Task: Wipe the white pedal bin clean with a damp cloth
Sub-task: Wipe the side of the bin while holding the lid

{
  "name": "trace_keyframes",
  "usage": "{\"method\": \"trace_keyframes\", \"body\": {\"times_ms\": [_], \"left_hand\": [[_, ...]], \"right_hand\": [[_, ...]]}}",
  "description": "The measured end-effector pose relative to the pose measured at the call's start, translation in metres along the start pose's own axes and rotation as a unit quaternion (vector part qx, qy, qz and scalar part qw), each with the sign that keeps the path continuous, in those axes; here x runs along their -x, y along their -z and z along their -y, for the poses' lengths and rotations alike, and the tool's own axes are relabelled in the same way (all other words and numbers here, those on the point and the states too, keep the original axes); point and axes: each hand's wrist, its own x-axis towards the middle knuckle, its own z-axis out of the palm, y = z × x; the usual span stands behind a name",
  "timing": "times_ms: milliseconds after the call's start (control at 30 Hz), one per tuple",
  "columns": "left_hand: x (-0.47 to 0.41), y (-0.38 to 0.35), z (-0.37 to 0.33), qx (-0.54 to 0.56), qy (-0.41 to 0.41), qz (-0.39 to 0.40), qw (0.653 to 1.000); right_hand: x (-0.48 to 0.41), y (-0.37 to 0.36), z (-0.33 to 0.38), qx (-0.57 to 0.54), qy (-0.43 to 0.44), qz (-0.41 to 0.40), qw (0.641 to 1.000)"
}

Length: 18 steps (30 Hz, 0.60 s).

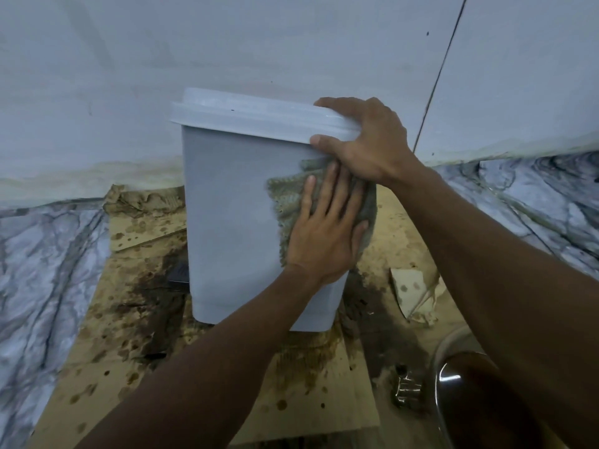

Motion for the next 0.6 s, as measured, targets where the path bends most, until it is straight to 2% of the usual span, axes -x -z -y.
{"method": "trace_keyframes", "body": {"times_ms": [167, 400, 500, 600], "left_hand": [[0.046, -0.015, 0.002, -0.008, -0.102, 0.007, 0.995], [0.136, -0.046, -0.002, -0.061, -0.225, 0.077, 0.969], [0.133, -0.038, 0.013, -0.031, -0.189, 0.060, 0.980], [0.119, -0.021, 0.039, -0.012, -0.053, 0.001, 0.999]], "right_hand": [[0.005, 0.004, 0.004, -0.008, -0.005, -0.003, 1.000], [0.014, 0.009, 0.007, -0.006, 0.010, -0.002, 1.000], [0.017, 0.010, 0.007, -0.015, 0.016, -0.002, 1.000], [0.017, 0.010, 0.007, -0.018, 0.018, -0.004, 1.000]]}}
